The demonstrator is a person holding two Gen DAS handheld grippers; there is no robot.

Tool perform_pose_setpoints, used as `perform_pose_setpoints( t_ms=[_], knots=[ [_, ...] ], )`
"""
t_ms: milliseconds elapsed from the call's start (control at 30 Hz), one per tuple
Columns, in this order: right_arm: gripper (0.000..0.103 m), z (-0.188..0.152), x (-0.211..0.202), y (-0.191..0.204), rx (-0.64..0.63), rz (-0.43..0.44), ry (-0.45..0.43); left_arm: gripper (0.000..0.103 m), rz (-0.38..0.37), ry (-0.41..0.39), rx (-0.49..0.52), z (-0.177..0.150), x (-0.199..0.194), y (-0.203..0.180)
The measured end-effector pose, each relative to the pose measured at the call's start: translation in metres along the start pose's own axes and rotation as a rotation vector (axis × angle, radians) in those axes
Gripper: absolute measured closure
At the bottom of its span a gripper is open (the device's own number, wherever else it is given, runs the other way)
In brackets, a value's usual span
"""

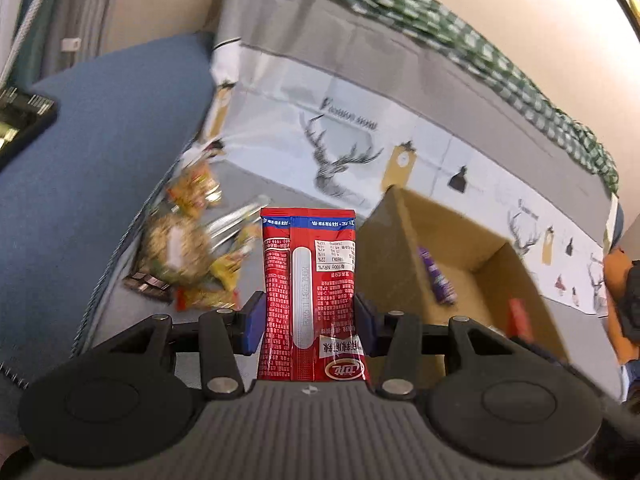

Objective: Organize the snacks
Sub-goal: 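Carry the red wafer pack and red square packet over the box, then open both tools to drop the red snacks into the box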

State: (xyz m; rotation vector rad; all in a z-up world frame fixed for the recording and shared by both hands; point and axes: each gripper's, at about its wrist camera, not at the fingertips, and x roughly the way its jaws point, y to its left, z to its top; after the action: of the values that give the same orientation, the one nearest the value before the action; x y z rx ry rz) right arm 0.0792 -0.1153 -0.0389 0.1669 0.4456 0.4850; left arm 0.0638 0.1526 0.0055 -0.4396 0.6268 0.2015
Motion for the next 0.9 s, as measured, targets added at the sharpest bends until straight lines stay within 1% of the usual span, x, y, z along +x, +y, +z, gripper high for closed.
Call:
perform_pose_setpoints(
  t_ms=[67, 200, 333, 467, 600, 900],
  knots=[
    [0.057, 0.002, -0.002, -0.003, 0.009, -0.022, -0.022, 0.052, -0.021, -0.001, 0.013, 0.01, -0.002, -0.019],
    [0.057, 0.003, -0.006, -0.012, 0.023, -0.089, -0.07, 0.052, -0.089, -0.022, 0.054, 0.026, -0.009, -0.064],
    [0.057, 0.004, -0.009, -0.024, 0.05, -0.157, -0.093, 0.052, -0.152, -0.029, 0.093, 0.032, -0.006, -0.103],
    [0.057, 0.004, -0.011, -0.034, 0.075, -0.204, -0.111, 0.052, -0.179, -0.032, 0.146, 0.03, 0.0, -0.135],
    [0.057, 0.004, -0.013, -0.039, 0.091, -0.235, -0.128, 0.052, -0.191, -0.017, 0.177, 0.023, 0.009, -0.153],
    [0.057, 0.006, -0.018, -0.047, 0.109, -0.259, -0.16, 0.052, -0.201, 0.003, 0.21, 0.018, 0.018, -0.168]
  ],
)
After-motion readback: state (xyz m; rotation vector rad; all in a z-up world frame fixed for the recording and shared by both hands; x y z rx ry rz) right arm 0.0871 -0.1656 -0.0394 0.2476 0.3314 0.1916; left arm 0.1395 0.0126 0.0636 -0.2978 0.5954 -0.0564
